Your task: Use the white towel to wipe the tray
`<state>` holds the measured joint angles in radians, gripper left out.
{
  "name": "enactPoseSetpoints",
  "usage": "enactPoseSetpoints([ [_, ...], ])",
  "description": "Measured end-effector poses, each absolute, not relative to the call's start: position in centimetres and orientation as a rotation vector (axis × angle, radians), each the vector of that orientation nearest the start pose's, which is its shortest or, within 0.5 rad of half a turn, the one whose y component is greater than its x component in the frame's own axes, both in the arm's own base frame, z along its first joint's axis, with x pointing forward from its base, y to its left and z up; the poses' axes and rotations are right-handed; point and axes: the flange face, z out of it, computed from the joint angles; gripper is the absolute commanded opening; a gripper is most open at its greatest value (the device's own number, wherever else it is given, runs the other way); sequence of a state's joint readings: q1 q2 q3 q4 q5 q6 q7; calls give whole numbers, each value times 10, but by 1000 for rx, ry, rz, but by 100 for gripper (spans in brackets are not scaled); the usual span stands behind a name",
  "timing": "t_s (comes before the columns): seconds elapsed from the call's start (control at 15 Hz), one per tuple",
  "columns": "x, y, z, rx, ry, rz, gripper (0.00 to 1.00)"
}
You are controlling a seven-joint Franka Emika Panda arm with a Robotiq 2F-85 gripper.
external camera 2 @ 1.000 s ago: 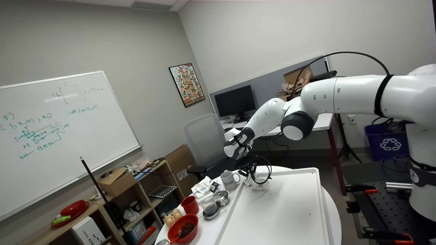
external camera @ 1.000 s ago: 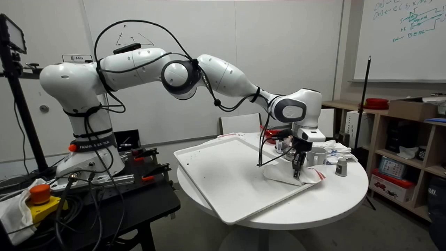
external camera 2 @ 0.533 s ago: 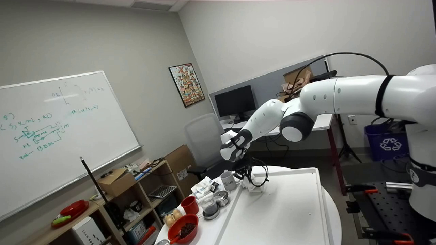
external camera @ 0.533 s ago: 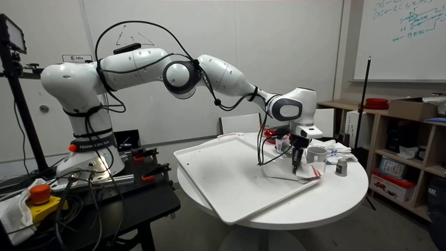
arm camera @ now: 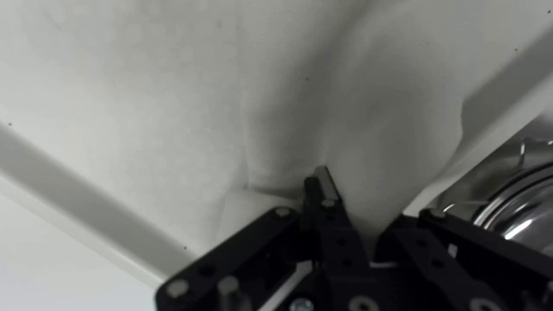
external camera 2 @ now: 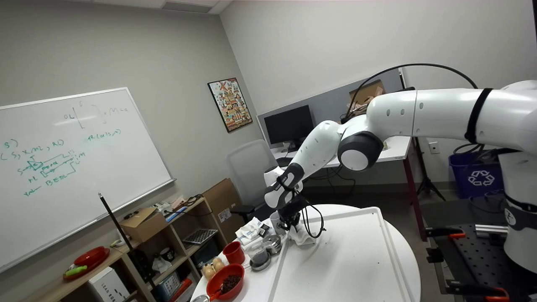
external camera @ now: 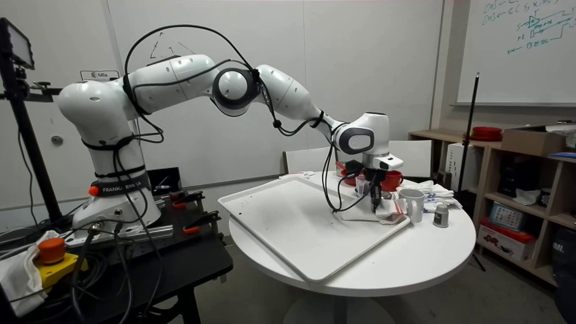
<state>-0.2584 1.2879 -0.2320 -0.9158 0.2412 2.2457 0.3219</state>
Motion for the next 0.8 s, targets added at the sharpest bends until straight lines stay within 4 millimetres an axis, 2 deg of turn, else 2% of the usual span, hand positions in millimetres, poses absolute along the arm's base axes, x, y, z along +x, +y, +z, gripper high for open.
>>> enactPoseSetpoints([
  [0.27,720,-264,88,-2989,1068,-149,2],
  [0.8,686,-209,87,-3095,761,-145,2],
])
